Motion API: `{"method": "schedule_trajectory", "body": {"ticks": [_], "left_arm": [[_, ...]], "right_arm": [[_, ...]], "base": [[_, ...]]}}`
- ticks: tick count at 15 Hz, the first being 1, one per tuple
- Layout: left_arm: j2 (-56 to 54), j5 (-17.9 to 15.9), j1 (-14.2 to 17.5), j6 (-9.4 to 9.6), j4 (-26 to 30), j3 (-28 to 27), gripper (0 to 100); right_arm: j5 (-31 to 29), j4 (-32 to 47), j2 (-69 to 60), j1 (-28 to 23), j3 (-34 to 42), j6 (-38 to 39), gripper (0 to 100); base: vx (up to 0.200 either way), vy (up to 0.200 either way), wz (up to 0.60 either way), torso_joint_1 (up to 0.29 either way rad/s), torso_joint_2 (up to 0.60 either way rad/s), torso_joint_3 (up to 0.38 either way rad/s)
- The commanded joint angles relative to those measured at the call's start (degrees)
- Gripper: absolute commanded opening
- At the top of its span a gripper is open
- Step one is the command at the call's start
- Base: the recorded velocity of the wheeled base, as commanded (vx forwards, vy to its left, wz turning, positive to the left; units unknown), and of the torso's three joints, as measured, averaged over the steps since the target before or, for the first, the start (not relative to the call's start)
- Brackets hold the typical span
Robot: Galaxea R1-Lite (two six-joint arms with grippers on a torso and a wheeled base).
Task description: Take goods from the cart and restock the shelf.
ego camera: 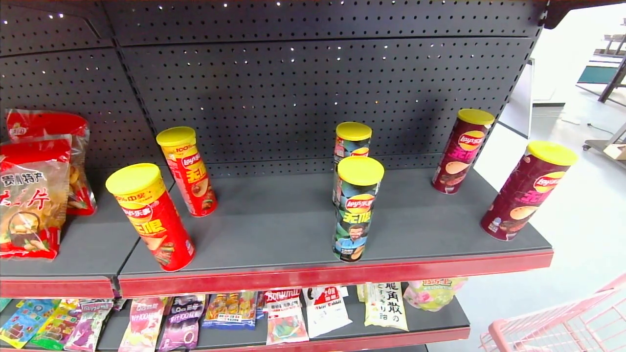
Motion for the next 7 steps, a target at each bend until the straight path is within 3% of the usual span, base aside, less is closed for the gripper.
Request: {"method": "schedule_trajectory", "body": {"ticks": [1, 7], "left_arm": [[0.09, 0.06, 0.01, -0.90, -0.04, 0.66, 100], [0.09, 0.06, 0.01, -0.90, -0.04, 0.66, 100]], "right_arm": [[-0.01, -0.04, -0.24, 0.01, 0.02, 0.00, 100], [-0.63, -0.04, -0.24, 0.01, 0.02, -0.17, 100]], "base": [[0.000, 0.000, 0.00, 0.000, 0.00, 0.000], [0.000, 0.000, 0.00, 0.000, 0.00, 0.000]]}}
